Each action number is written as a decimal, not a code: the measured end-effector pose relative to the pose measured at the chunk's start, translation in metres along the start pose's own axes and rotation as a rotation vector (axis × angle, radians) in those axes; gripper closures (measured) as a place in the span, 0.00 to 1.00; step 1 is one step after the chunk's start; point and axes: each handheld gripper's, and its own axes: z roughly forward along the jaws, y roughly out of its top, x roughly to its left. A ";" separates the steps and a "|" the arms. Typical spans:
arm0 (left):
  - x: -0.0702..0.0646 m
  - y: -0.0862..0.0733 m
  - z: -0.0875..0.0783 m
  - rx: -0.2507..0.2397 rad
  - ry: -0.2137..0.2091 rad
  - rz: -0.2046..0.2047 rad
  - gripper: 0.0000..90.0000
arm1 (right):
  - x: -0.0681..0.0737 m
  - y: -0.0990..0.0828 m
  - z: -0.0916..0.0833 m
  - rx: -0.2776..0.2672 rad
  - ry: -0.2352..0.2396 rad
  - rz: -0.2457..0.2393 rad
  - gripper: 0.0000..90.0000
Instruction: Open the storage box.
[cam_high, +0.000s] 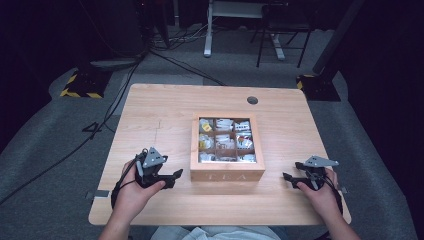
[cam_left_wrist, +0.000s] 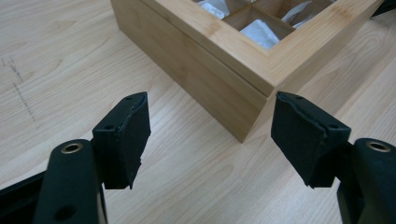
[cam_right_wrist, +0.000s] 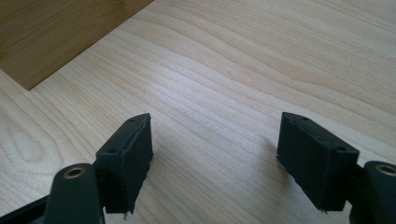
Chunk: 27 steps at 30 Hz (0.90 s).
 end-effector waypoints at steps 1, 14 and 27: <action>-0.001 0.001 0.001 -0.004 -0.006 -0.001 0.33 | 0.000 0.000 0.000 0.000 0.000 0.000 0.30; -0.015 0.003 0.021 -0.019 -0.052 0.021 0.33 | 0.000 0.000 0.000 0.000 0.000 0.000 0.30; -0.022 0.001 0.041 -0.020 -0.073 0.043 0.34 | 0.000 0.000 0.000 0.000 0.000 0.000 0.30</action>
